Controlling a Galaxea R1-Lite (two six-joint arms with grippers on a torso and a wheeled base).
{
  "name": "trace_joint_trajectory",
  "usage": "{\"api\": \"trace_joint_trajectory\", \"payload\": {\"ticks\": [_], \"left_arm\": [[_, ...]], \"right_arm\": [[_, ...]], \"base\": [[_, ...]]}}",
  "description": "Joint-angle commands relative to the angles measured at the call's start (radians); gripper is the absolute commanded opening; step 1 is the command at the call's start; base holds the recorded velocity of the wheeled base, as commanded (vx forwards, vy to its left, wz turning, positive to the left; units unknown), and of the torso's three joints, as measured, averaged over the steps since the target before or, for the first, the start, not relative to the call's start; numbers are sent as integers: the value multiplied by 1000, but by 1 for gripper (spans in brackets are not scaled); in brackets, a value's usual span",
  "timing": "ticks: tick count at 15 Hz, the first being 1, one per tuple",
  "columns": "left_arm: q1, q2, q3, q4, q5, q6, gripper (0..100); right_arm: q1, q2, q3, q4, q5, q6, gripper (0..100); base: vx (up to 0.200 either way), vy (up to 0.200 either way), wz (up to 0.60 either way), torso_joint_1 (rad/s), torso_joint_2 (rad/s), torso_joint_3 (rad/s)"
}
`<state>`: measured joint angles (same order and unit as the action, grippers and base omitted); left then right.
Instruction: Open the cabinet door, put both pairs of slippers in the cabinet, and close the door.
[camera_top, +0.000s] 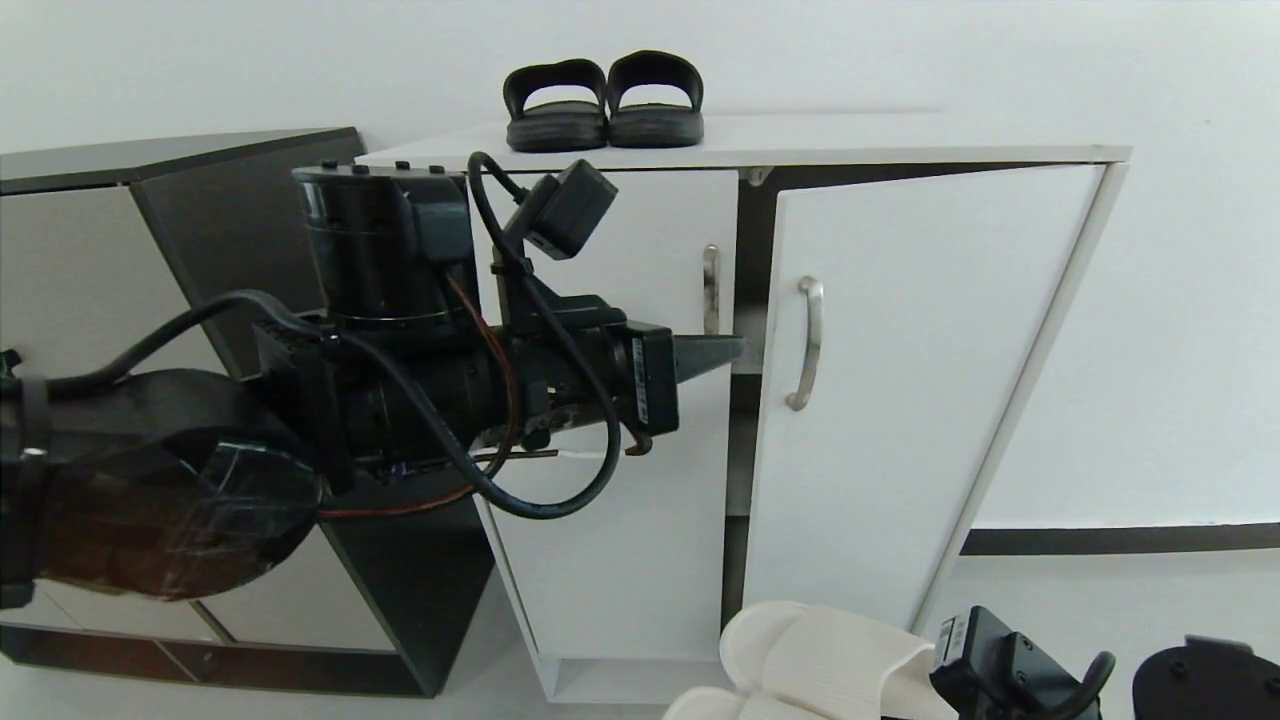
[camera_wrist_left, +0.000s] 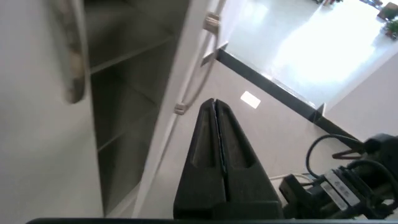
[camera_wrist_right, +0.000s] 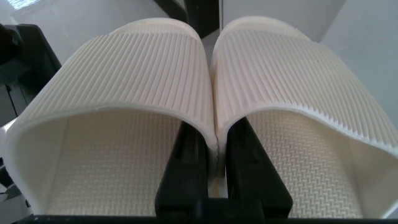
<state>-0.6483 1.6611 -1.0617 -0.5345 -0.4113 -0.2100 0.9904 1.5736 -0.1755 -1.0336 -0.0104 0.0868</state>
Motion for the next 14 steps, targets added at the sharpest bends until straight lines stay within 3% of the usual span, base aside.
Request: {"api": "trace_joint_trajectory", "payload": {"ticks": [1, 8, 12, 14], "left_arm": [[33, 31, -54, -1, 0, 0, 0], [53, 253, -339, 11, 5, -42, 0], [49, 273, -368, 25, 5, -42, 0], [38, 266, -362, 24, 9, -40, 0]], "right_arm": [[1, 3, 2, 0, 0, 1, 0], [1, 3, 4, 0, -3, -18, 0], [1, 6, 4, 0, -2, -18, 0], [22, 6, 10, 0, 0, -18, 0]], "base": [[0, 0, 0, 0, 0, 0], [0, 0, 0, 0, 0, 0], [0, 0, 0, 0, 0, 0], [-200, 0, 0, 2, 2, 5]]}}
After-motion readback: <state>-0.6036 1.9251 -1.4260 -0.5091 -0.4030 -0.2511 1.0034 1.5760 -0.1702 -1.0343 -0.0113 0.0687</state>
